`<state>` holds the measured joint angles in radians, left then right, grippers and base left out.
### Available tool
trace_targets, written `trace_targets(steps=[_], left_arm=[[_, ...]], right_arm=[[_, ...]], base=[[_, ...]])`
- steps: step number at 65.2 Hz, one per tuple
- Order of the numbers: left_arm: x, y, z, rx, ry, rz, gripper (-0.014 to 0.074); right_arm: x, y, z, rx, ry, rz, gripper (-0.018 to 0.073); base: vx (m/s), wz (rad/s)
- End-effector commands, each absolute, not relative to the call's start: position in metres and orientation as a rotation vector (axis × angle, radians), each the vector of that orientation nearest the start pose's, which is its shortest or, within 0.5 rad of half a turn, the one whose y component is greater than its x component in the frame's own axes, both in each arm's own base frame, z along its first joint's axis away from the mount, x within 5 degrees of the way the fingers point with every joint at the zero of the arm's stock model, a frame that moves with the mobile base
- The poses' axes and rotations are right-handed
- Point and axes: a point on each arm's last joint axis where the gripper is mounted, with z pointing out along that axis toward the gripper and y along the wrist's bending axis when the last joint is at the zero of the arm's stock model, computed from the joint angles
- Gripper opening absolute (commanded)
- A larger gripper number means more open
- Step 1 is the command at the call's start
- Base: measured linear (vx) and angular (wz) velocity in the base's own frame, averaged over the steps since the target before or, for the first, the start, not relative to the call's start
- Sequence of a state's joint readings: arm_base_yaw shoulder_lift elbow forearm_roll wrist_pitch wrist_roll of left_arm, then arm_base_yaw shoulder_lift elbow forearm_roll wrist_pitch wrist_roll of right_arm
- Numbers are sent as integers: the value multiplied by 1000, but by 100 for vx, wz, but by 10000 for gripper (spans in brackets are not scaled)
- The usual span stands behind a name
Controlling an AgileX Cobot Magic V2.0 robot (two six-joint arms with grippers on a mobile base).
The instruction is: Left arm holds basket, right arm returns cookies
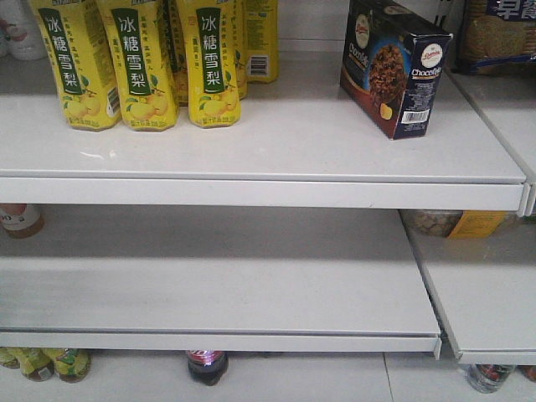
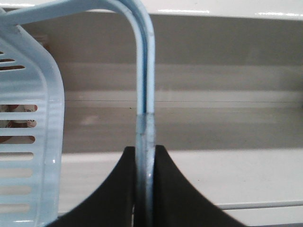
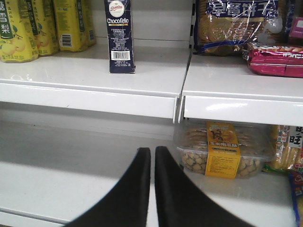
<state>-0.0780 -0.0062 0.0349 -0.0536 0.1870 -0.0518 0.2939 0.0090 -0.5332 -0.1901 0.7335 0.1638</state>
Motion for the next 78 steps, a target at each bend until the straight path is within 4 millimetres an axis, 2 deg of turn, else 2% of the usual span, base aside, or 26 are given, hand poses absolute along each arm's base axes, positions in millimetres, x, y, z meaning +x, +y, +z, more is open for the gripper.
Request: trace_targets(steps=[1, 66, 78], left_arm=[[55, -4, 205, -12, 1545, -139, 0], [54, -4, 206, -11, 1543, -138, 0], [54, -4, 206, -11, 1543, -138, 0]], right_arm=[[4, -10, 328, -136, 1605, 130, -11], [4, -10, 328, -136, 1606, 129, -11], [5, -10, 334, -121, 1523, 103, -8]], base=[[0, 0], [0, 0], [0, 0]])
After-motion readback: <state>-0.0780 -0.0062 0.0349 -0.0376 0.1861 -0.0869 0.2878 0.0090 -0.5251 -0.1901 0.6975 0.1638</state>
